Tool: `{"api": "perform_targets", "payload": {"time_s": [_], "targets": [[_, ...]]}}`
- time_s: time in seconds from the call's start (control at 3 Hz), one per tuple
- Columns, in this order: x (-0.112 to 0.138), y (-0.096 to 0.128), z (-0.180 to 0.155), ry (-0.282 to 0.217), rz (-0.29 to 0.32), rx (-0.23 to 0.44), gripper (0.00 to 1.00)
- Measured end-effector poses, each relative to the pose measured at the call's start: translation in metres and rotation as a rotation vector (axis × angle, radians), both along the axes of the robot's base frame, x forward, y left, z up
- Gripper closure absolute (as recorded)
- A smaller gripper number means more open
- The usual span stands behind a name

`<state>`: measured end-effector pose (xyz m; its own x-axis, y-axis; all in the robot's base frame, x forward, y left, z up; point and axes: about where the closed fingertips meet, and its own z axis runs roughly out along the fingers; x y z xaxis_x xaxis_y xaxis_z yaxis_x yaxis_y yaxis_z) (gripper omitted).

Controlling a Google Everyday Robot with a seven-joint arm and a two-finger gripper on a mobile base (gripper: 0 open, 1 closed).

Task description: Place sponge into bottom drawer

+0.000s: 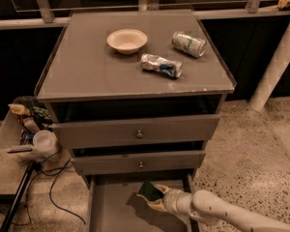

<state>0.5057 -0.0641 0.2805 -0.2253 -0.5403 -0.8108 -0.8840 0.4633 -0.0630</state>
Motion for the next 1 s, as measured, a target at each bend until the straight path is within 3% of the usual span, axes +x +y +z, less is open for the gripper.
{"api": "perform_targets", "payload": {"time_s": [0.33,1.0], "targets": [[-0.010,0.011,-0.021,0.024,0.062,-0.025,1.00],[-0.022,0.027,-0.070,0.048,0.104,-0.062,1.00]]}}
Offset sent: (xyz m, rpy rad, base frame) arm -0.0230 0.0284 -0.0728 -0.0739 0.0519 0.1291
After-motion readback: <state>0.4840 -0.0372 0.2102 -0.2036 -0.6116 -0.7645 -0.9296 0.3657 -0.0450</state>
